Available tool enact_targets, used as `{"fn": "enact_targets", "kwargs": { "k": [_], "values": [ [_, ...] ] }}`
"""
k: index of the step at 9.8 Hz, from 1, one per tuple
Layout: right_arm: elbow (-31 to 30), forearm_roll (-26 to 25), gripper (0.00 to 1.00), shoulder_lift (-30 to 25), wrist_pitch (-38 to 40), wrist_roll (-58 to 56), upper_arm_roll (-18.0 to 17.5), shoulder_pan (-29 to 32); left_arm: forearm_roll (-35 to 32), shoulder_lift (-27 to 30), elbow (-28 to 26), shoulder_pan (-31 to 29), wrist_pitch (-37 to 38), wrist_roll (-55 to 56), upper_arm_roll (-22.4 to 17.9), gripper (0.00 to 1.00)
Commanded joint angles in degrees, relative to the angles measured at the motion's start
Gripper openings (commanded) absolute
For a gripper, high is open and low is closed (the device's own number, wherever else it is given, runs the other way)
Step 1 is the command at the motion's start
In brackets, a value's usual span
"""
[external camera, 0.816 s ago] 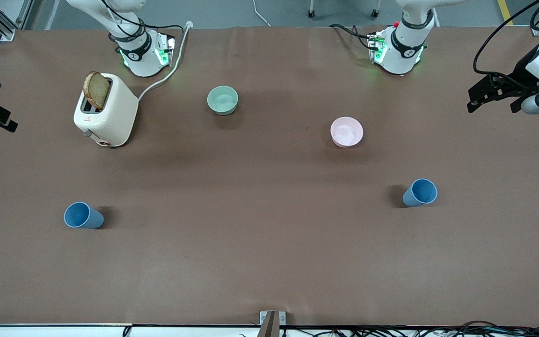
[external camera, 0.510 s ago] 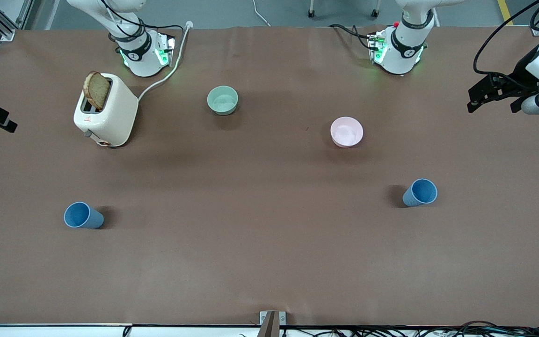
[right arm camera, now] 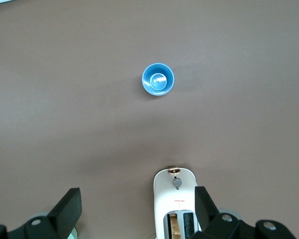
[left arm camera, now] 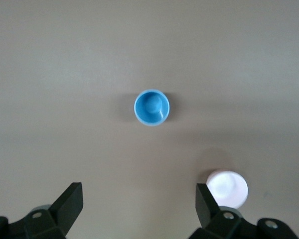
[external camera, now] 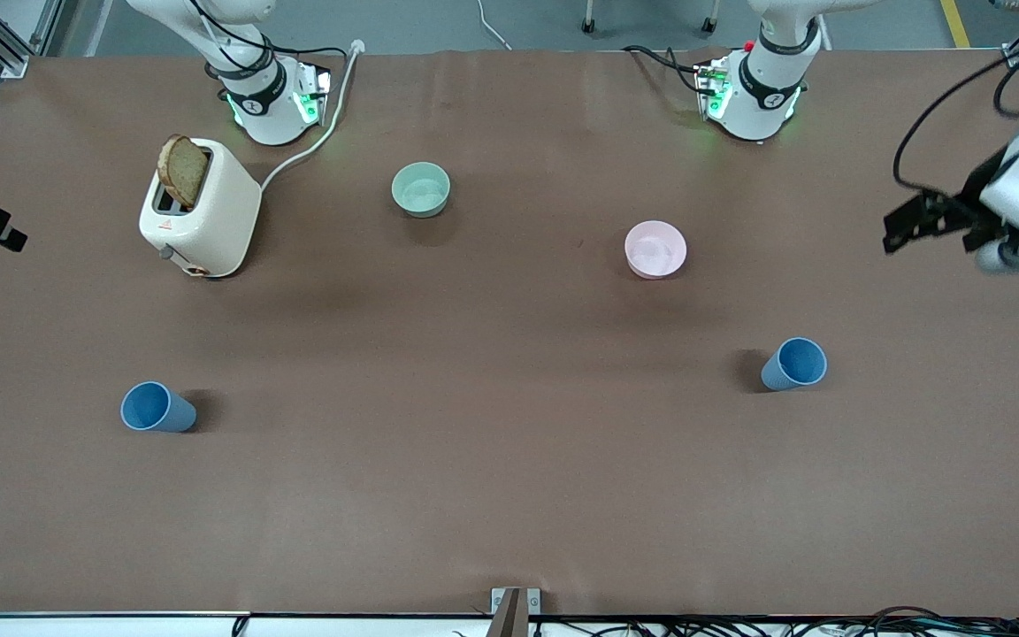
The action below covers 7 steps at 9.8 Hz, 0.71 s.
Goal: Stack blue cups with both arms
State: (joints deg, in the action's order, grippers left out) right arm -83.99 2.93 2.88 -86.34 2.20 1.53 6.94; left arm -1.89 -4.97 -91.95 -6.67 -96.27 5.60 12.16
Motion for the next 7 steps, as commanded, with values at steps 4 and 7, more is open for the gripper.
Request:
{"fn": "enact_targets", "kwargs": {
  "k": [4, 7],
  "values": [
    [-1.00, -1.26, 1.00, 15.71, -18.73, -9.39, -0.31, 1.67, -1.71, -13.73, -9.10, -2.64, -17.69, 7.32, 0.32, 1.00],
    [-1.44, -3.35, 1.00, 26.00, -30.33, -11.87, -0.39, 2.38, -1.62, -18.65, -13.86, -3.53, -28.24, 8.46, 0.32, 0.93]
  ]
}}
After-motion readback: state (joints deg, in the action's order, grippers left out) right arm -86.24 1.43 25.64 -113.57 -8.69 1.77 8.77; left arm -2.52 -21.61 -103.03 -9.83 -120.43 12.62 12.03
